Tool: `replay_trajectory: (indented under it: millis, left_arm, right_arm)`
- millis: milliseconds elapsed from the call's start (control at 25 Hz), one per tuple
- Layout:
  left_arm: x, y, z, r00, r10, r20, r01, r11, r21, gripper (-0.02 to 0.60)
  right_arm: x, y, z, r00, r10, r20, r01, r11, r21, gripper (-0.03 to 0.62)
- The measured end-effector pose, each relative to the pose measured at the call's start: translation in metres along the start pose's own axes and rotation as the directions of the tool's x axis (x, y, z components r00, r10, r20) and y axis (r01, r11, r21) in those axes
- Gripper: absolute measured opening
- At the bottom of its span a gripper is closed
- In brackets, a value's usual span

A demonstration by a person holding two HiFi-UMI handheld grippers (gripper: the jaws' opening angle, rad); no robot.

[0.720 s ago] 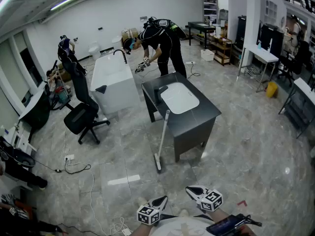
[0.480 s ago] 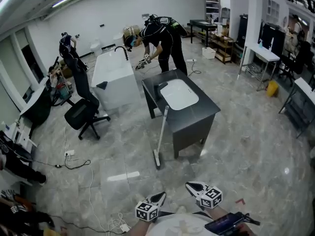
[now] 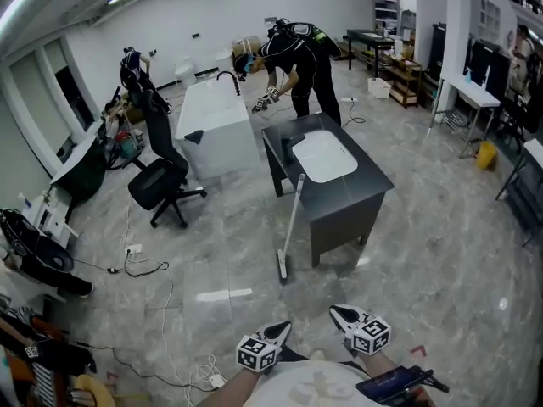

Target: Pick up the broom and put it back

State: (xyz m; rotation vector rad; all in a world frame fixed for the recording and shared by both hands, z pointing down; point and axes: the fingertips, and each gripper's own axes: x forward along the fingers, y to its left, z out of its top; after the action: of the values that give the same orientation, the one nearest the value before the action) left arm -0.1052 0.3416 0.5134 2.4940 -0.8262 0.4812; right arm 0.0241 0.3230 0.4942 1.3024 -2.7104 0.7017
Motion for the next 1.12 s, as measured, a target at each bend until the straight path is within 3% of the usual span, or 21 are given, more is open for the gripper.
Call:
replay_trajectory:
  millis: [320, 720, 1120]
  left_arm:
    - [0.017, 0.003, 0.012, 1.000, -0.024, -0.003, 0.024, 1.000, 0.014, 0.011]
    - [0.028, 0.041, -0.001, 0.999, 0.026, -0.024, -0.028, 0.997, -0.076, 0.011]
    - [0.087, 0.081, 0.044, 1.000, -0.002, 0.005, 0.002, 0.998, -0.061, 0.011]
  right_arm:
    - [0.001, -0.005, -0.005, 1.000, -0.017, -0.016, 0.018, 1.000, 0.020, 0.018]
    - [0.037, -0.026, 0.001, 0.998, 0.010, -0.064, -0.008, 0.999, 0.031, 0.018]
    - [0.072, -0.083, 0.027, 0.996, -0.013, -0.094, 0.014, 1.000, 0.005, 0.018]
